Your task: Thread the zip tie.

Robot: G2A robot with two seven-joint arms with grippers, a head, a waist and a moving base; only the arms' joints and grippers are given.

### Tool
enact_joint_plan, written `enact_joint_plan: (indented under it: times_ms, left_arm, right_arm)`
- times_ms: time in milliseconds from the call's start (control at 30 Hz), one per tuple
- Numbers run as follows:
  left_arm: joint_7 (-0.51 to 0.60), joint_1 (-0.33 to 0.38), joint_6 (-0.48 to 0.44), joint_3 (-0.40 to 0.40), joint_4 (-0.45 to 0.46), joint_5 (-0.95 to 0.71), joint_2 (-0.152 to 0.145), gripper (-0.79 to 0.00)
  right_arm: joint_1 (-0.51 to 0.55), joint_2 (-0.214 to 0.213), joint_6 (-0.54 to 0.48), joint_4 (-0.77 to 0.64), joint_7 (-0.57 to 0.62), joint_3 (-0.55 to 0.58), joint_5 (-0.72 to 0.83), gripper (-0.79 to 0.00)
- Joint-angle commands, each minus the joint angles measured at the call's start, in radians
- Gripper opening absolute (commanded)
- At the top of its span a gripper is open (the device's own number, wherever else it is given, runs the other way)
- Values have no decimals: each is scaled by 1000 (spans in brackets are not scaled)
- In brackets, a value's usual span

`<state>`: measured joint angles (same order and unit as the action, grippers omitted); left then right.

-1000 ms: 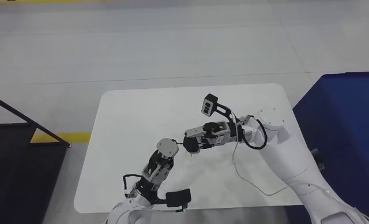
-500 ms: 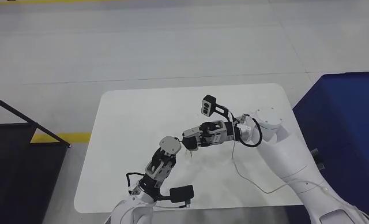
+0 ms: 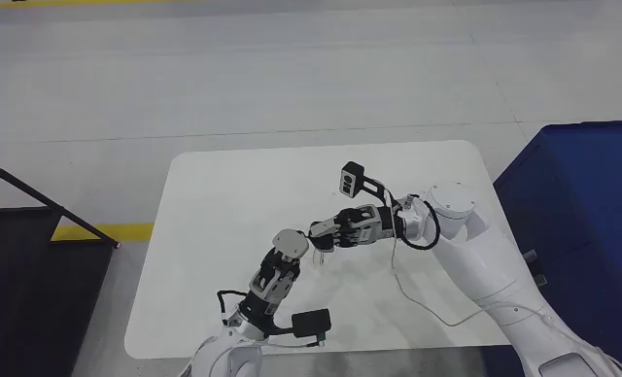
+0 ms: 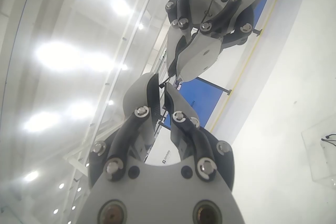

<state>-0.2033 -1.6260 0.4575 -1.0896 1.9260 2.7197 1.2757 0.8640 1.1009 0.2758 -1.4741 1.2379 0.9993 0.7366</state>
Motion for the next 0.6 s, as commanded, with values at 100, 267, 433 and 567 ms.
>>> enact_joint_plan:
  times_ms: [100,267,433,567]
  left_arm:
    - [9,-4,1,4,-2,14,1,-785]
    - [16,-7,2,7,-3,25,3,-785]
    - [37,-11,5,6,2,32,4,-785]
    - [36,-14,3,8,7,34,5,-785]
  right_arm:
    - [2,0,0,-3,-4,-2,-3,-711]
    - [8,0,2,-8,-10,-2,-10,-711]
    - [12,-1,2,-11,-10,-1,-15,-785]
    - [13,-2,3,-12,-11,1,-20,-785]
